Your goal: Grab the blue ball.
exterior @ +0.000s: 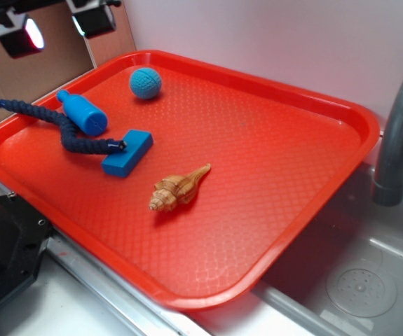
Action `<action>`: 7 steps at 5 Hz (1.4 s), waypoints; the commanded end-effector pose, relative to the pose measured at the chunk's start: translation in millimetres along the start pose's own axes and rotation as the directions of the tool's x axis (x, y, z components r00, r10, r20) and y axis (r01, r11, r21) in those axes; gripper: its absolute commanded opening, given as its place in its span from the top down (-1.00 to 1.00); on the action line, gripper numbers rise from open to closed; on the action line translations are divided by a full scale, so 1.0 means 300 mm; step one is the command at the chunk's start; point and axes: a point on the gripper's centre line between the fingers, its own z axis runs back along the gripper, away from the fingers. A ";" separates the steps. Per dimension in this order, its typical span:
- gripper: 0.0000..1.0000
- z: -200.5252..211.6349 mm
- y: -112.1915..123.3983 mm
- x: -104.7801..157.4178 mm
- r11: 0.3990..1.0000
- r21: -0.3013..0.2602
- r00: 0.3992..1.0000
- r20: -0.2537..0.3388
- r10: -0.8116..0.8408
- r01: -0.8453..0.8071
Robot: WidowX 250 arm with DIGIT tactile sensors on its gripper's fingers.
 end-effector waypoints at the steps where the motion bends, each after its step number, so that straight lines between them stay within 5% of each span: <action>1: -1.00 -0.120 -0.066 0.114 0.999 -0.010 0.991 0.126 0.040 -0.039; 6: -1.00 -0.357 -0.132 0.289 0.997 0.067 0.980 0.199 0.029 -0.043; 7: -0.80 -0.371 -0.132 0.297 0.997 0.066 0.978 0.204 0.030 -0.044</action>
